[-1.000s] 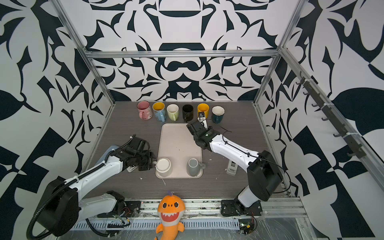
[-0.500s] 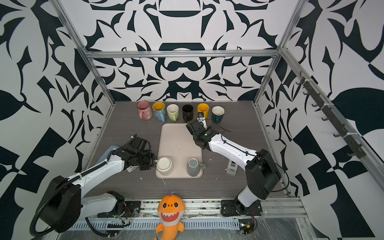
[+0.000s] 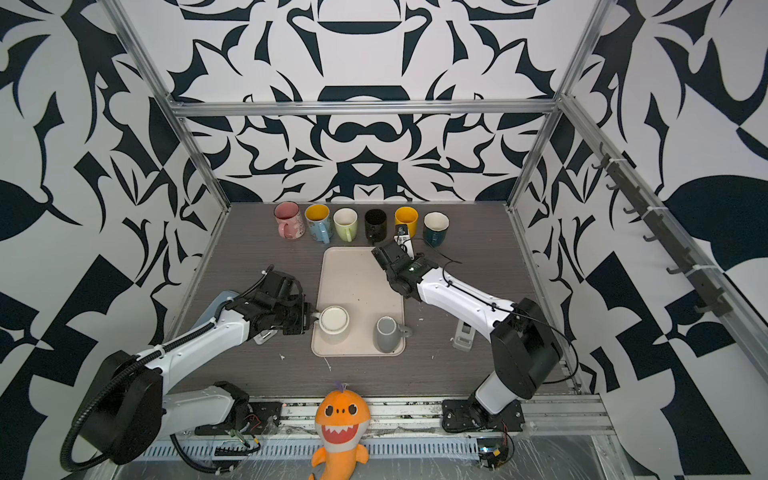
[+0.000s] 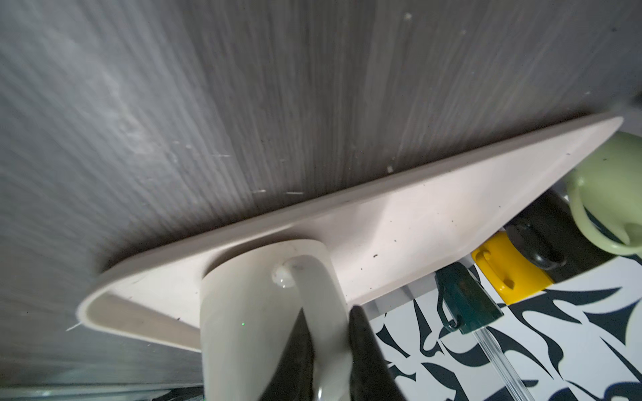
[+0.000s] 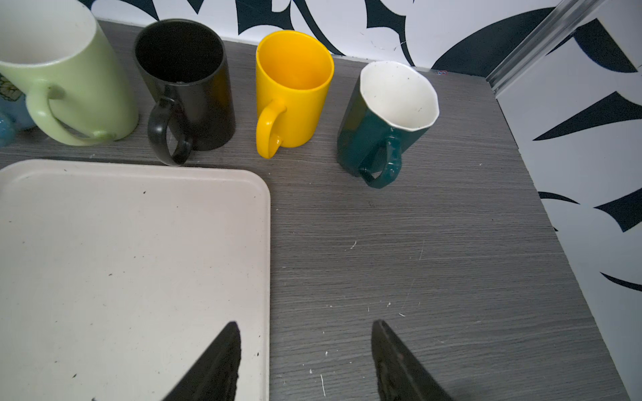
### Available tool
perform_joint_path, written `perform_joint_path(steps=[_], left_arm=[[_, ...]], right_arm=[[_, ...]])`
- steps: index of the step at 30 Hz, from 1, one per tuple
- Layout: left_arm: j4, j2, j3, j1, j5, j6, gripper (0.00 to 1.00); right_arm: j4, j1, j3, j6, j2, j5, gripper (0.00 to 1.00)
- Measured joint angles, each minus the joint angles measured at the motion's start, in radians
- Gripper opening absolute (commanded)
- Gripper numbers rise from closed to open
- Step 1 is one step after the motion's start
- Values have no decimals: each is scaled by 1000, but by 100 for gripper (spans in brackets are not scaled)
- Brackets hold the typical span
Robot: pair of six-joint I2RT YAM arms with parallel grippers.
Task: Turn the mug right side up
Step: 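Close the left gripper on the white mug's handle and lift it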
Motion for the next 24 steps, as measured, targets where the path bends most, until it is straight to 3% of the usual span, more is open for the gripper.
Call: perform_joint_path(steps=[12,24], left_arm=[[209,30,-1,-1,-20,185,0],[268,84,93,-1,5,467,0]], right_arm=[[-3,0,0,0,0,0,63],[-16,0,0,0,0,0,62]])
